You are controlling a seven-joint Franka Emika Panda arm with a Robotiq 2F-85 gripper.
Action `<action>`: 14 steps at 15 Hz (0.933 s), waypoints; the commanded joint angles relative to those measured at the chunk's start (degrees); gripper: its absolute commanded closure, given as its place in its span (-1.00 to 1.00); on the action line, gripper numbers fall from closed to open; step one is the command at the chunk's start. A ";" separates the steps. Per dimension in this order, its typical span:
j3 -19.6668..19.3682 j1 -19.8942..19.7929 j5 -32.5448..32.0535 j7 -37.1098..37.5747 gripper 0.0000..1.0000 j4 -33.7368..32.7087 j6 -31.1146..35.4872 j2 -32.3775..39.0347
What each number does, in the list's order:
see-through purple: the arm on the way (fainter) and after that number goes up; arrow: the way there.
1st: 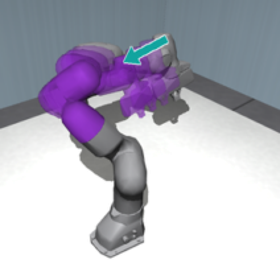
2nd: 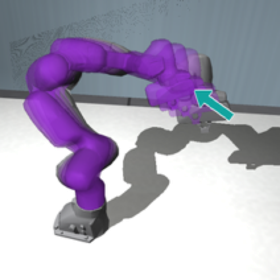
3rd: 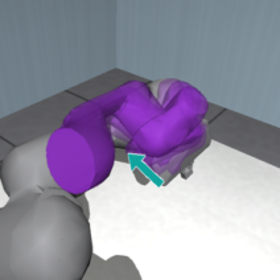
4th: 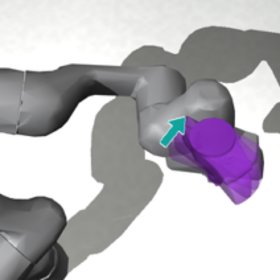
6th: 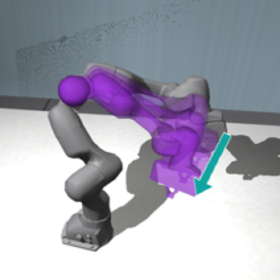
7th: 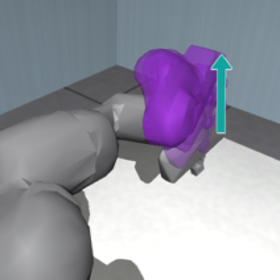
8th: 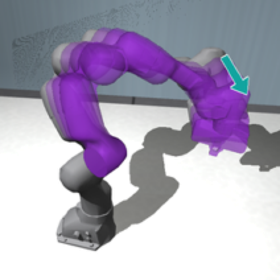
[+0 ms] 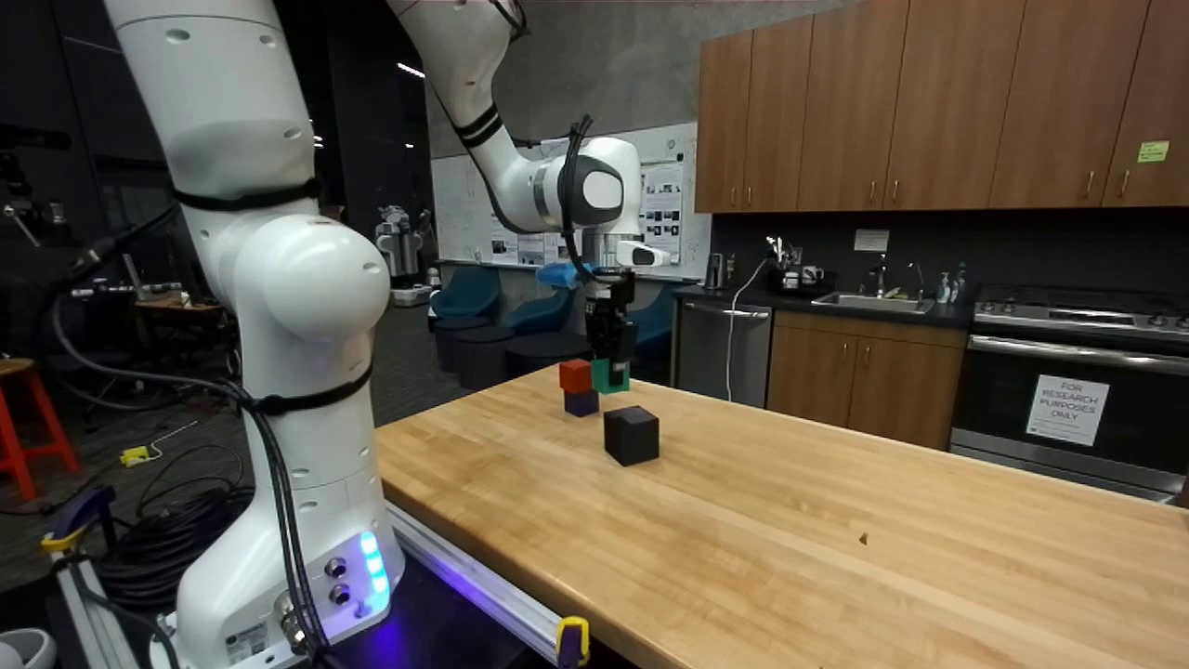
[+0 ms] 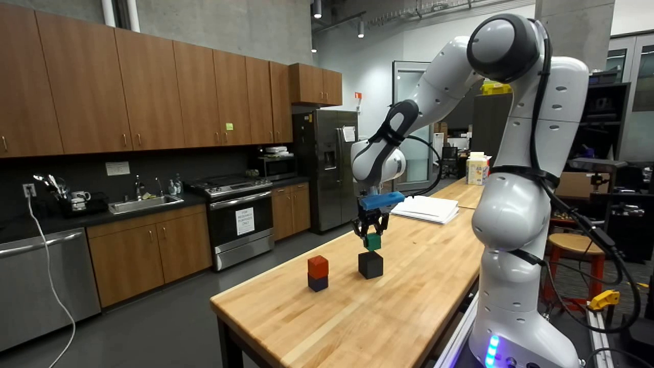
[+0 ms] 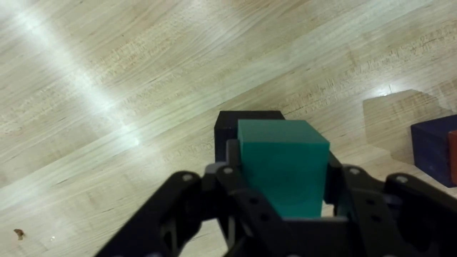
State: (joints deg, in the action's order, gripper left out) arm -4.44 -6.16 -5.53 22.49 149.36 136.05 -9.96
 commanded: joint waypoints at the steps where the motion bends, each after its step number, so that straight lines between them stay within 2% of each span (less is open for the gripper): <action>1: 0.79 -0.94 -0.76 1.19 0.52 -0.50 -1.38 -0.03; 14: 0.97 -1.05 -2.34 3.20 0.52 -0.31 -0.83 -0.18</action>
State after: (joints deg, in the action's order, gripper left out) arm -4.39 -6.16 -6.67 24.22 149.27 135.00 -9.96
